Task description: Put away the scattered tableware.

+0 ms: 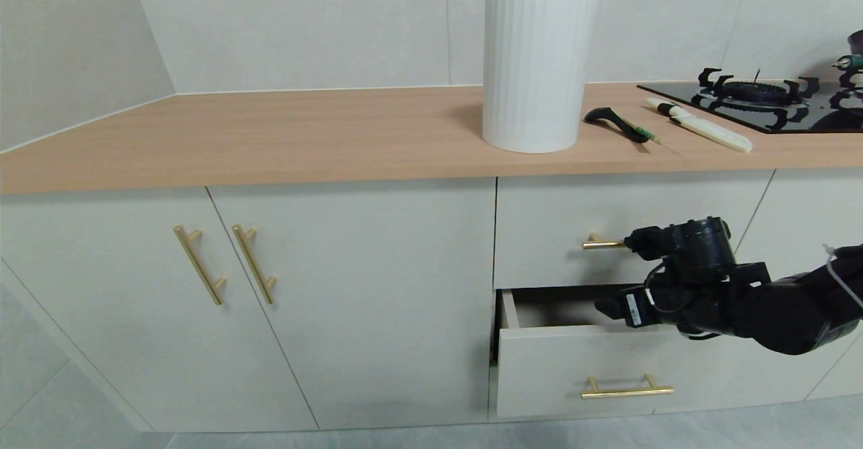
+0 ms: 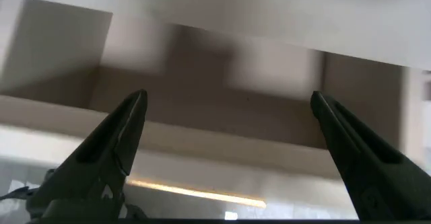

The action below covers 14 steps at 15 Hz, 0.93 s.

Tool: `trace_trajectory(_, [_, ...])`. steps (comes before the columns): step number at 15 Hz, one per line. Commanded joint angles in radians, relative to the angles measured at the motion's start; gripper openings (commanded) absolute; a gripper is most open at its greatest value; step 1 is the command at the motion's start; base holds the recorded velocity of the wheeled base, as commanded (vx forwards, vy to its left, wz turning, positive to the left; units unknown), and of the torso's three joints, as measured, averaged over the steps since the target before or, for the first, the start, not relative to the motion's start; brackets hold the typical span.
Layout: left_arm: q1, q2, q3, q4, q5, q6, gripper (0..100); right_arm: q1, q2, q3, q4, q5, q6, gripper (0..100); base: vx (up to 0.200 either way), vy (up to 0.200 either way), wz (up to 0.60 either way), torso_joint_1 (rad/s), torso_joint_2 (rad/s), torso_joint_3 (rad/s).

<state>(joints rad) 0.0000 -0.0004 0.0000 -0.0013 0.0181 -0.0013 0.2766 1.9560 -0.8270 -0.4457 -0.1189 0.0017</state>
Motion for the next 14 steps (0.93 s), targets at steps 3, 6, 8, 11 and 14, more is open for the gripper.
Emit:
trace_trajectory(3, [0.000, 0.000, 0.000, 0.000, 0.000, 0.000, 100, 0.010, 0.044, -0.001, 0.029, -0.001, -0.002, 100, 0.000, 0.000, 0.00, 0.000, 0.00, 0.000])
trace_trajectory(6, [0.000, 0.000, 0.000, 0.000, 0.000, 0.000, 100, 0.010, -0.023, -0.001, 0.159, 0.010, 0.000, 100, 0.000, 0.000, 0.00, 0.000, 0.00, 0.000])
trace_trajectory(8, [0.000, 0.000, 0.000, 0.000, 0.000, 0.000, 100, 0.012, -0.072, 0.000, 0.237, 0.013, 0.000, 100, 0.000, 0.000, 0.00, 0.000, 0.00, 0.000])
trace_trajectory(11, [0.000, 0.000, 0.000, 0.000, 0.000, 0.000, 100, 0.024, -0.141, 0.043, 0.309, 0.013, -0.002, 100, 0.000, 0.000, 0.00, 0.000, 0.00, 0.000])
trace_trajectory(14, [0.000, 0.000, 0.000, 0.000, 0.000, 0.000, 100, 0.044, -0.192, 0.129, 0.335, 0.015, -0.003, 100, 0.000, 0.000, 0.00, 0.000, 0.00, 0.000])
